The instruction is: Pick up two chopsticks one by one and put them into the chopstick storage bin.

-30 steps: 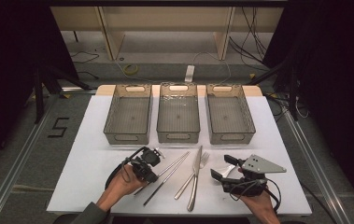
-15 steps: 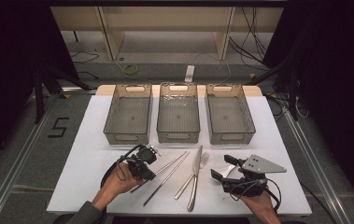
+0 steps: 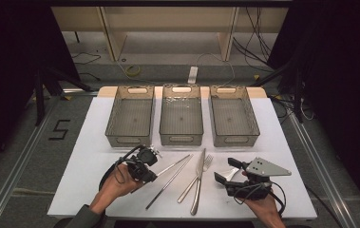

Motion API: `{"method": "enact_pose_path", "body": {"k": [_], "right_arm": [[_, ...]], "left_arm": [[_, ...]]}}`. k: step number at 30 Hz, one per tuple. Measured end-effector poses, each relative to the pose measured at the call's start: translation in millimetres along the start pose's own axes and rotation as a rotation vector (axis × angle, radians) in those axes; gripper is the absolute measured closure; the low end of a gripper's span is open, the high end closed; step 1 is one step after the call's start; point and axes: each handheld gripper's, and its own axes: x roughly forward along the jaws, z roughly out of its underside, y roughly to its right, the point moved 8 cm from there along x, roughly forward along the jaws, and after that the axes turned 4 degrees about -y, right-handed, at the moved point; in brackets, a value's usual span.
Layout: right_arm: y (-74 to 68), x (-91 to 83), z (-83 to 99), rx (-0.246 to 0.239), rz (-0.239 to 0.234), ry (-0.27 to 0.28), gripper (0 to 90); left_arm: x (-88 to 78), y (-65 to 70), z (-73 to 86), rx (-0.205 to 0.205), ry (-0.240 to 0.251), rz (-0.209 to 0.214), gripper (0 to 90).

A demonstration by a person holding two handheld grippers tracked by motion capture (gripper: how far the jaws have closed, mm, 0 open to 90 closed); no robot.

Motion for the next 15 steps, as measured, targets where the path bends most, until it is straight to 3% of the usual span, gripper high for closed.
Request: {"method": "enact_pose_path", "body": {"k": [9, 15], "right_arm": [[1.1, 0.1, 0.0, 0.007, 0.0, 0.001, 28.6], [3.4, -1.0, 0.0, 0.012, 0.005, 0.005, 28.6]], "left_arm": [[-19.0, -0.7, -2.0, -0.001, 0.044, 0.001, 84.8], [-41.4, -5.6, -4.3, -0.002, 0.098, 0.013, 84.8]]}}
